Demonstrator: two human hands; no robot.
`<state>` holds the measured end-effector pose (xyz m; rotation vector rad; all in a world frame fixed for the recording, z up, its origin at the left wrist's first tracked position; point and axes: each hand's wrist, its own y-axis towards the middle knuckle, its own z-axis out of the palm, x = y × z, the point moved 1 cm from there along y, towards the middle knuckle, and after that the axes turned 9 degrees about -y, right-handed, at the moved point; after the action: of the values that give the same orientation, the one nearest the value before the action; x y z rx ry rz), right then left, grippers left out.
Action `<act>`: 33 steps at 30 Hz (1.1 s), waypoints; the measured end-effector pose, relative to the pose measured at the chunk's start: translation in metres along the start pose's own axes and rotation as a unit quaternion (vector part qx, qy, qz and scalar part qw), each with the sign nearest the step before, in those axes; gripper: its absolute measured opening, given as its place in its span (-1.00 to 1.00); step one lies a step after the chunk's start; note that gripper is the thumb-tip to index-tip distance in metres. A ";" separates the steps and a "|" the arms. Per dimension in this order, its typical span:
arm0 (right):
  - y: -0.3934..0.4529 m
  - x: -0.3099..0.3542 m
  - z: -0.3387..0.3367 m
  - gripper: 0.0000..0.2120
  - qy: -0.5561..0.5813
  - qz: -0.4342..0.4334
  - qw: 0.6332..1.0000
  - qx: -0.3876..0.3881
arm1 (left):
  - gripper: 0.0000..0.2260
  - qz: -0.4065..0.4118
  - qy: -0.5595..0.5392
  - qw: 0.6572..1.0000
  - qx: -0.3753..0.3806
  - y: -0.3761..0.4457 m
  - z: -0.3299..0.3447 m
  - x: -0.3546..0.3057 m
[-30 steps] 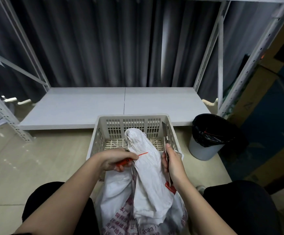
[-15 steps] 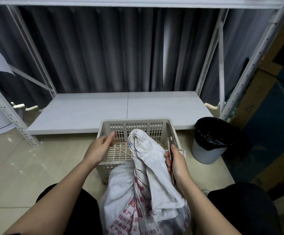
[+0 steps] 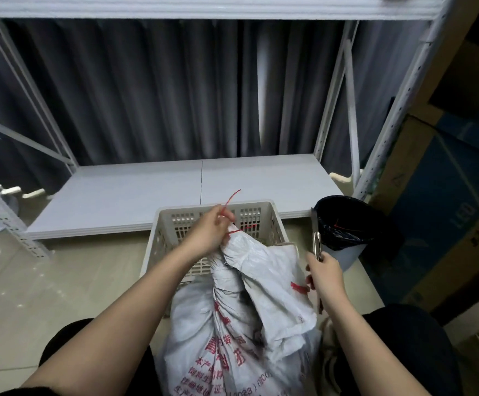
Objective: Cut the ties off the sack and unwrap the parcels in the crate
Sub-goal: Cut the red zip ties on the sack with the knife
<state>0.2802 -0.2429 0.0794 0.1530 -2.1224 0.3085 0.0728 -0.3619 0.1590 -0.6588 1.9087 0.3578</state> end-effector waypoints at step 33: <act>-0.014 0.112 -0.026 -0.73 0.392 -0.043 0.896 0.206 | -0.78 0.000 -0.062 0.994 0.093 0.045 0.033 -0.095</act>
<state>0.2435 -0.2480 0.1896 0.3080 -1.2253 0.6445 0.1002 -0.2820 0.2294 -0.5026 1.7972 0.2125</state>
